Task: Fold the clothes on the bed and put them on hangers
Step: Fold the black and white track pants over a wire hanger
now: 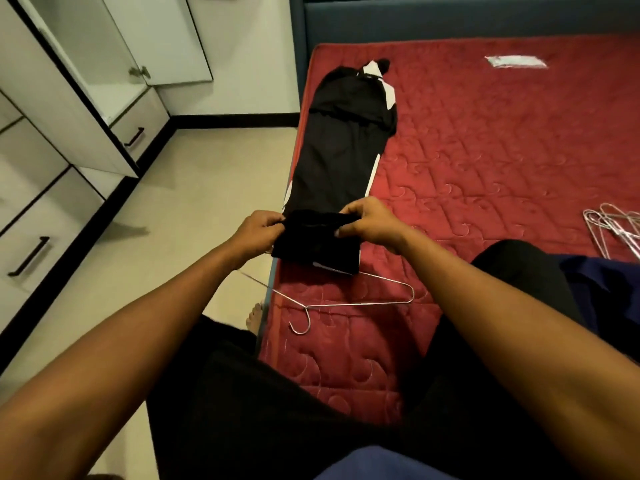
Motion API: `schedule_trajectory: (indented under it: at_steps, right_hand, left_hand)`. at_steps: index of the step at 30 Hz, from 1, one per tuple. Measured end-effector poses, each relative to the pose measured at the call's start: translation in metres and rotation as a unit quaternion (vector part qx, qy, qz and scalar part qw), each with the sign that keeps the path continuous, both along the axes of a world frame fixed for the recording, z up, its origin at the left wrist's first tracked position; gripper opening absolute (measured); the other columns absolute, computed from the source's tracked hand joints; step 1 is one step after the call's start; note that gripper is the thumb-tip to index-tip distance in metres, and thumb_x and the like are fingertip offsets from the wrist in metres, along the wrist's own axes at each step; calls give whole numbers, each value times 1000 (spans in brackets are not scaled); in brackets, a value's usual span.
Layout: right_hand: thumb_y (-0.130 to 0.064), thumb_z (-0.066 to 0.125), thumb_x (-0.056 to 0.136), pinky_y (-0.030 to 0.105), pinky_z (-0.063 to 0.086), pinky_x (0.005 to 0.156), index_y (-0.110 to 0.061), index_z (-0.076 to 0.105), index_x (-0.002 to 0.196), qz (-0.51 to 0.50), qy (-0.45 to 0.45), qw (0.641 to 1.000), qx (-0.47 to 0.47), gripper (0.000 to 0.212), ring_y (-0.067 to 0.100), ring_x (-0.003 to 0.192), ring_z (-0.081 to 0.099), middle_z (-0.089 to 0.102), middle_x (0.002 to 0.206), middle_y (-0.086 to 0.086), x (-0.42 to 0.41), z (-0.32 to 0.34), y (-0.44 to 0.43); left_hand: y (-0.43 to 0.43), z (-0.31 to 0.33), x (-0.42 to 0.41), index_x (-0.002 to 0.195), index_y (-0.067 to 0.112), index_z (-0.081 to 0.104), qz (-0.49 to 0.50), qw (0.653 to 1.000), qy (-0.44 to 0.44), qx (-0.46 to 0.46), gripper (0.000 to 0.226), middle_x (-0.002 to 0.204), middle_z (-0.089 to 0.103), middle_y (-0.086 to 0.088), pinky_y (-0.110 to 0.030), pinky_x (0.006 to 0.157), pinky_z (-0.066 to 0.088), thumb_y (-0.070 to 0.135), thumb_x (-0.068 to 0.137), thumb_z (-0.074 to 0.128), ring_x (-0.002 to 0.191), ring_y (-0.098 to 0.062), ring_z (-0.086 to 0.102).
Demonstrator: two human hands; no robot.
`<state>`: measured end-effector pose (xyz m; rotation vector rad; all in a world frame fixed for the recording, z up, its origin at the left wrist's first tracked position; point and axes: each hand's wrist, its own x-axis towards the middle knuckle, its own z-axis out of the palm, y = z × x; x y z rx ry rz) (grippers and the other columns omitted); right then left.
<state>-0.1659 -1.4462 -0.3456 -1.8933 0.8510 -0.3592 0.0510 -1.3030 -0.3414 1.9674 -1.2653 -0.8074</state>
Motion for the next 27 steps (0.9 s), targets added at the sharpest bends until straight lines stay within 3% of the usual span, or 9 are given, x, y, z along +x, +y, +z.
schedule_trajectory:
  at_steps: [4,6,9,13,17,20,22,25,27]
  right_hand:
    - [-8,80,84,23,44,53,-9,72,88,-80,-77,988,111,8,13,58,60,65,69,4,14,3,-31]
    - [-9,72,92,15,42,45,-8,69,92,-120,-99,977,147,4,4,47,58,63,66,0,22,7,-48]
    - [-10,67,98,15,39,41,-6,63,94,-154,-94,977,113,7,0,42,52,58,71,7,38,1,-91]
    - [-12,72,95,26,41,53,-10,62,77,-183,-96,975,76,21,10,57,51,59,70,4,60,-18,-159]
    - [-10,72,95,23,39,51,-19,56,64,-196,-103,972,74,35,2,49,50,56,54,-12,85,-30,-235]
    - [-15,73,95,26,47,60,-15,67,75,-199,-105,971,83,20,9,63,62,66,70,-2,106,-34,-288]
    - [-21,75,93,31,52,67,-11,73,86,-207,-98,970,77,13,18,76,68,74,84,7,119,-40,-325]
    - [-34,80,85,38,59,72,-7,75,93,-228,-57,970,60,29,23,83,74,78,93,11,141,-48,-382]
    - [-42,80,78,45,62,85,-11,76,97,-227,-55,971,44,37,23,91,75,79,95,5,155,-52,-415]
  left_hand:
    - [-41,9,10,109,4,71,-24,993,89,68,38,96,69,-8,-32,72,48,39,96,67,86,-19,63]
    - [-67,13,15,110,0,71,-19,995,90,48,40,94,68,-8,-29,69,48,38,95,69,85,-19,63]
    - [-121,19,27,108,-5,69,-3,995,104,8,32,90,67,-11,-31,68,46,26,100,64,84,-23,61]
    - [-192,20,42,108,5,72,8,994,113,1,19,94,74,-13,-30,65,52,19,101,62,80,-21,67]
    - [-272,2,62,107,0,71,21,992,123,-31,19,102,75,-17,-42,83,57,16,100,63,88,-24,69]
    - [-330,-12,81,82,2,62,33,996,84,-26,31,75,60,-10,-34,66,44,28,98,66,71,-21,56]
    - [-367,-20,96,75,5,58,43,997,64,-27,34,70,51,-9,-32,64,37,28,98,66,67,-19,49]
    - [-424,-25,117,72,4,58,51,998,32,-25,33,71,56,-9,-30,65,41,24,97,67,68,-19,53]
    - [-456,-23,127,71,10,61,43,999,-12,-26,29,73,61,-4,-28,64,44,20,97,66,71,-20,58]
